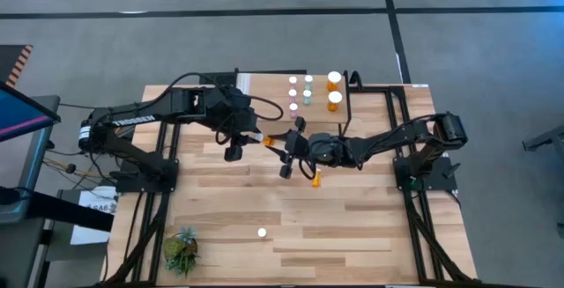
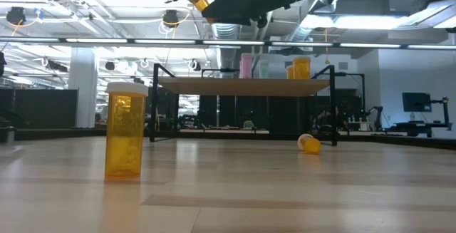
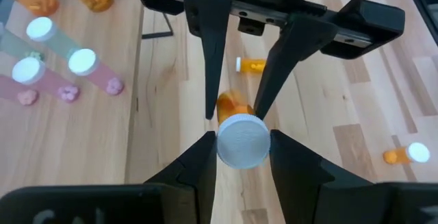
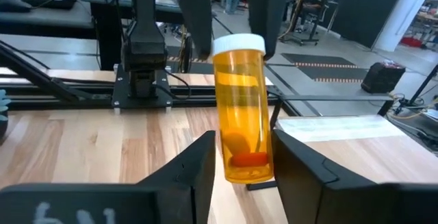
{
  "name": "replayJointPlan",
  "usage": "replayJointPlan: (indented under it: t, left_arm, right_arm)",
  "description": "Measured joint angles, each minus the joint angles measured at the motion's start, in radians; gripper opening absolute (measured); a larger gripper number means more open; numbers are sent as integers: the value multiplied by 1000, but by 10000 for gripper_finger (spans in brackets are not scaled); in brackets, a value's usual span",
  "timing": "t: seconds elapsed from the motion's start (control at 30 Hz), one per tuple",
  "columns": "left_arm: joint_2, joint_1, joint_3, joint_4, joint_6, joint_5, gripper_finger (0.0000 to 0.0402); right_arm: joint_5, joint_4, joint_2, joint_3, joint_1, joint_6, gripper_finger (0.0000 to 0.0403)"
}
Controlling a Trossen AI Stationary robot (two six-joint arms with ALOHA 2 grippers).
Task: Pick and place medicine bottles onto shelf by color
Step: Put the middle right small orange pill bottle on the shelf
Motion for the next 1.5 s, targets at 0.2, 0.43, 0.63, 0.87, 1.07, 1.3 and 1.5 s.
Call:
replayJointPlan:
  t: [0.2,0.43,0.63,0.87,1.07,1.3,1.5]
  left_arm:
    - [0,0,0,0,2,-18,105]
    - [0,17,7,-39,9,-112,105]
    - [0,93,61,-70,9,-186,105]
    - [44,222,154,-101,47,-180,105]
    - [217,298,333,-261,103,-177,105]
    - [426,381,614,-406,170,-151,105]
    - [551,443,748,-463,185,-91,105]
  right_arm:
    - [23,-26,0,0,1,8,189]
    - [84,-148,-37,0,6,16,218]
    - [120,-337,-141,0,5,79,223]
    - [124,-436,-211,0,-5,105,223]
    - [124,-473,-227,1,-6,129,223]
    - [124,-530,-227,1,-6,161,223]
    - [123,-605,-227,1,2,210,223]
